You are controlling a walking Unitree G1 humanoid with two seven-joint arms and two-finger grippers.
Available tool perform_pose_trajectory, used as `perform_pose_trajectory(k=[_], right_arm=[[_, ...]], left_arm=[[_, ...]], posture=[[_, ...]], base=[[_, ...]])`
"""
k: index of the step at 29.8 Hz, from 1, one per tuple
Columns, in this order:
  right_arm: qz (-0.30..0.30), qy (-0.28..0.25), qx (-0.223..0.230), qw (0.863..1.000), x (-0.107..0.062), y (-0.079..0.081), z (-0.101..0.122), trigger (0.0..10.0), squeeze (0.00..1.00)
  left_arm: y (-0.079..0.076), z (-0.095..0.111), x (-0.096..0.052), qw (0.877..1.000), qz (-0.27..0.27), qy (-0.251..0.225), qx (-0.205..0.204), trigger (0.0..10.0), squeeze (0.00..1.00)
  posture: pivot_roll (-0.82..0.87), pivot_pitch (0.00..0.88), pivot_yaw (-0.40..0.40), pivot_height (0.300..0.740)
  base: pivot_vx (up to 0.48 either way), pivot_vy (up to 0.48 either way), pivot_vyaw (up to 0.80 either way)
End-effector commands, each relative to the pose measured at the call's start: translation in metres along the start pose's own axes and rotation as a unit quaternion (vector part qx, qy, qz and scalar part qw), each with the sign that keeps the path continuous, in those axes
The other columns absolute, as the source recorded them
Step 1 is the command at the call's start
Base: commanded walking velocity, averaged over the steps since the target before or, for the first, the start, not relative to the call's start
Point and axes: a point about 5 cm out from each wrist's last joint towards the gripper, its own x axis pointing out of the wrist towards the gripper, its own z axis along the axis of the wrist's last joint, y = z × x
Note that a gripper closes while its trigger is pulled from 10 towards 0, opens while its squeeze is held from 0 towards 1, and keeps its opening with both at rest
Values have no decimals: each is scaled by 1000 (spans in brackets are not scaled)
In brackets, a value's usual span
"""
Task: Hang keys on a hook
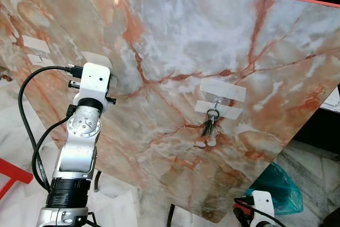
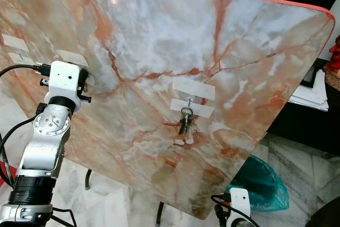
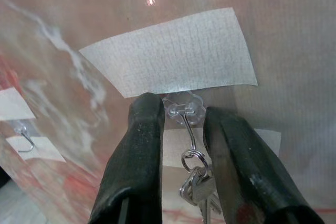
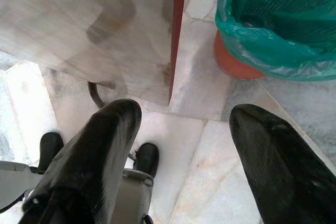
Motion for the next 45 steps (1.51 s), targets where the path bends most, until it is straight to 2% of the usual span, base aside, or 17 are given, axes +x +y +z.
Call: perform_pose_trajectory(k=[1, 7, 10, 14, 22, 33, 45], right_arm=[[-3, -1, 5, 1000, -1, -2, -1, 10000, 0], [-3, -1, 3, 1000, -1, -2, -1, 10000, 0], [-1, 0, -1, 1000, -1, -2, -1, 10000, 0], [-1, 0, -1, 1000, -1, -2, 0, 10000, 0], [-1, -1, -2, 1000, -1, -2, 0, 10000, 0], [-1, 0, -3, 1000, -1, -3, 0, 10000, 0], [-1, -1, -4, 1000, -1, -3, 0, 10000, 0]], left_arm=[[5, 58, 5, 991, 0, -132, 8, 10000, 0], [3, 57, 2, 990, -11, -138, 10, 10000, 0], [1, 45, -3, 993, -15, -117, 7, 10000, 0], [-1, 44, -5, 993, -19, -116, 7, 10000, 0], [10, 49, 0, 992, 7, -127, 1, 10000, 0], [13, 37, -6, 994, 13, -111, 7, 10000, 0], [23, 56, -12, 982, 51, -180, -10, 10000, 0]], posture=[[59, 19, -60, 740], [60, 18, -60, 740], [58, 20, -60, 740], [59, 19, -62, 740], [57, 19, -61, 740], [58, 18, -63, 740], [58, 11, -63, 740]], base=[[0, 0, 0], [0, 0, 0], [0, 0, 0], [0, 0, 0], [0, 0, 0], [0, 0, 0], [0, 0, 0]])
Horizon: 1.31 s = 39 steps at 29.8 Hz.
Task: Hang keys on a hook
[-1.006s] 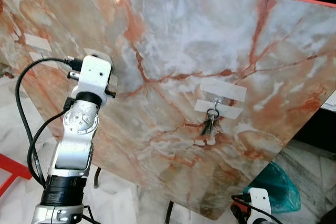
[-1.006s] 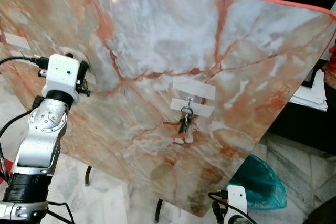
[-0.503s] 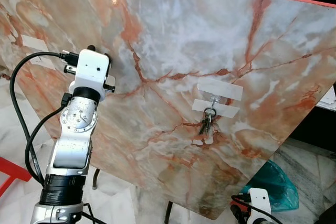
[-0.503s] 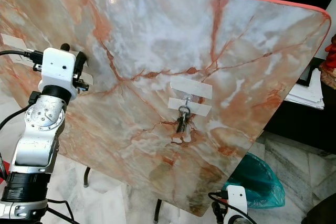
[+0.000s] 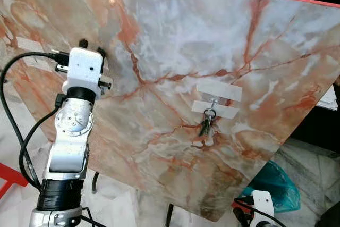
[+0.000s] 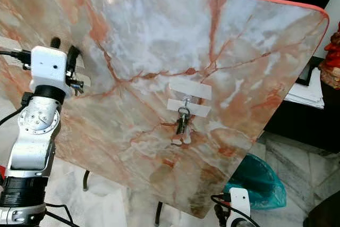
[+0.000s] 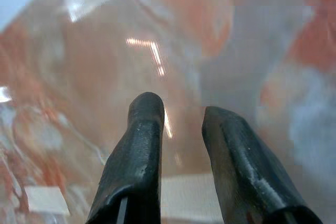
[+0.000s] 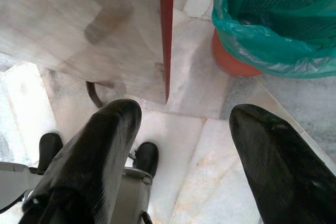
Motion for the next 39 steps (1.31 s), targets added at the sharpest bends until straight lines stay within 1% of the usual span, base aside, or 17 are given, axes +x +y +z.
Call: perform_pose_trajectory(k=[1, 6, 9, 10, 11, 13, 14, 21, 23, 24, 25, 36, 39], right_arm=[[-4, 0, -2, 1000, -1, -3, -1, 10000, 0], [-4, 0, -2, 1000, -1, -3, -1, 10000, 0], [-4, 0, -2, 1000, -1, -3, -1, 10000, 0], [-4, 0, -2, 1000, -1, -3, -1, 10000, 0], [-3, 0, -2, 1000, -1, -3, -1, 10000, 0], [-3, 0, -3, 1000, -1, -3, -1, 10000, 0], [-3, 0, -3, 1000, -1, -4, -1, 10000, 0], [-4, 0, -2, 1000, -1, -4, 0, 10000, 0], [-4, 0, -2, 1000, -1, -4, 0, 10000, 0], [-4, 0, -2, 1000, -1, -4, -1, 10000, 0], [-4, 0, -2, 1000, -1, -4, -1, 10000, 0], [-4, 0, -4, 1000, -1, -4, 0, 10000, 0], [-4, 0, -3, 1000, -1, -4, 0, 10000, 0]], left_arm=[[5, 11, 1, 999, 16, -29, -6, 10000, 0], [19, 5, -7, 998, 60, -19, 10, 10000, 0], [27, -7, -18, 996, 82, 8, 26, 10000, 0], [27, -7, -18, 996, 82, 8, 26, 10000, 0], [28, -13, -22, 996, 85, 20, 29, 10000, 0], [28, -15, -24, 996, 86, 26, 28, 10000, 0], [27, -18, -24, 996, 82, 34, 18, 10000, 0], [16, -33, -22, 996, 54, 75, 6, 10000, 0], [15, -35, -23, 995, 54, 80, 5, 10000, 0], [14, -40, -23, 994, 57, 93, 3, 10000, 0], [14, -42, -23, 994, 59, 96, 2, 10000, 0], [15, -42, -20, 994, 60, 93, 1, 10000, 0], [15, -41, -17, 994, 62, 89, 2, 10000, 0]], posture=[[58, 11, -63, 740], [59, 10, -63, 740], [61, 12, -62, 740], [61, 12, -62, 740], [61, 12, -62, 740], [62, 15, -65, 740], [62, 15, -65, 740], [57, 14, -66, 740], [57, 16, -66, 740], [57, 16, -66, 740], [57, 16, -66, 740], [58, 18, -69, 740], [58, 18, -69, 740]], base=[[0, 0, 0], [0, 0, 0], [0, 0, 0], [0, 0, 0], [0, 0, 0], [0, 0, 0], [0, 0, 0], [0, 0, 0], [0, 0, 0], [0, 0, 0], [0, 0, 0], [0, 0, 0], [0, 0, 0]])
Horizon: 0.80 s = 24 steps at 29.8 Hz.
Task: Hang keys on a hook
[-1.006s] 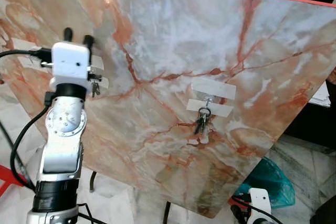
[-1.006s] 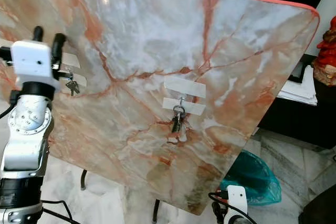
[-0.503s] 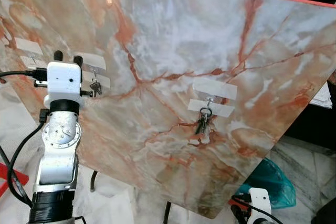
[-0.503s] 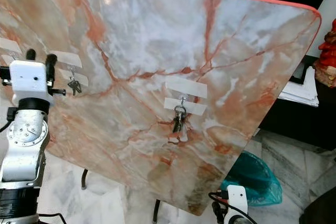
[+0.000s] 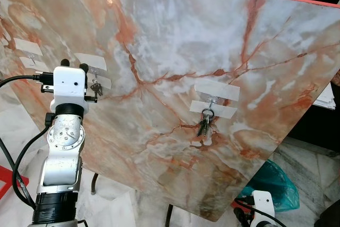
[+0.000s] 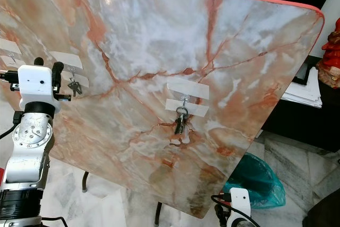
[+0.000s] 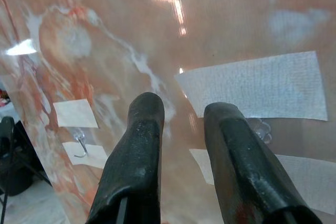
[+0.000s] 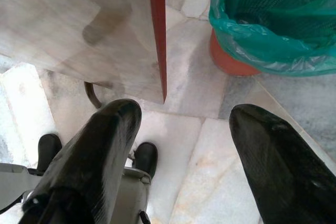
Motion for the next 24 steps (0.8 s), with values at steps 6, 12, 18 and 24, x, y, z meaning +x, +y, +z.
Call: perform_pose_trajectory(k=[6, 12, 18, 24], right_arm=[[-4, 0, -2, 1000, -1, -3, -1, 10000, 0], [-4, -1, -2, 1000, -1, -3, 0, 10000, 0], [-4, -1, -2, 1000, -1, -3, 0, 10000, 0], [-4, -1, -2, 1000, -1, -3, 0, 10000, 0]], left_arm=[[1, 5, 8, 1000, 11, -12, 3, 10000, 0], [1, 9, 16, 1000, 13, -21, 1, 10000, 0], [1, 8, 17, 1000, 15, -21, 3, 10000, 0], [2, 8, 19, 1000, 16, -22, 5, 10000, 0]], posture=[[51, 16, -68, 740], [49, 16, -68, 740], [49, 16, -68, 740], [48, 15, -68, 740]], base=[[0, 0, 0], [0, 0, 0], [0, 0, 0], [0, 0, 0]])
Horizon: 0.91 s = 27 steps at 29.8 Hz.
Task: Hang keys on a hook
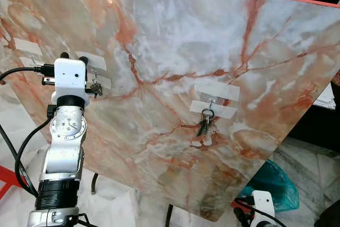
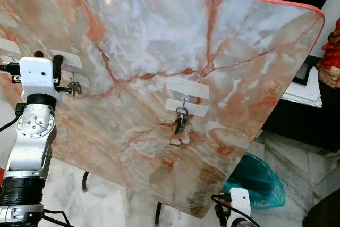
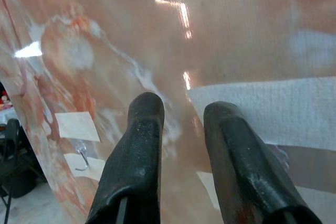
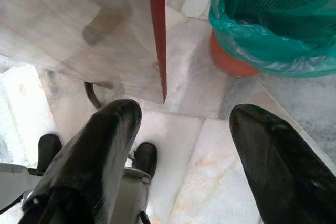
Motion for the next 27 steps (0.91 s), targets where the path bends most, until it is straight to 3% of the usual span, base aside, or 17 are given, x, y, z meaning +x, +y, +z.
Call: perform_pose_trajectory(k=[1, 27], right_arm=[[-4, -1, -2, 1000, -1, -3, 0, 10000, 0], [-4, -1, -3, 1000, -1, -3, 0, 10000, 0]], left_arm=[[2, 4, 4, 1000, 4, -13, 5, 10000, 0], [-1, 4, 9, 1000, -3, -16, 2, 10000, 0]], posture=[[48, 15, -68, 740], [46, 3, -66, 740]], base=[[0, 0, 0], [0, 0, 0]])
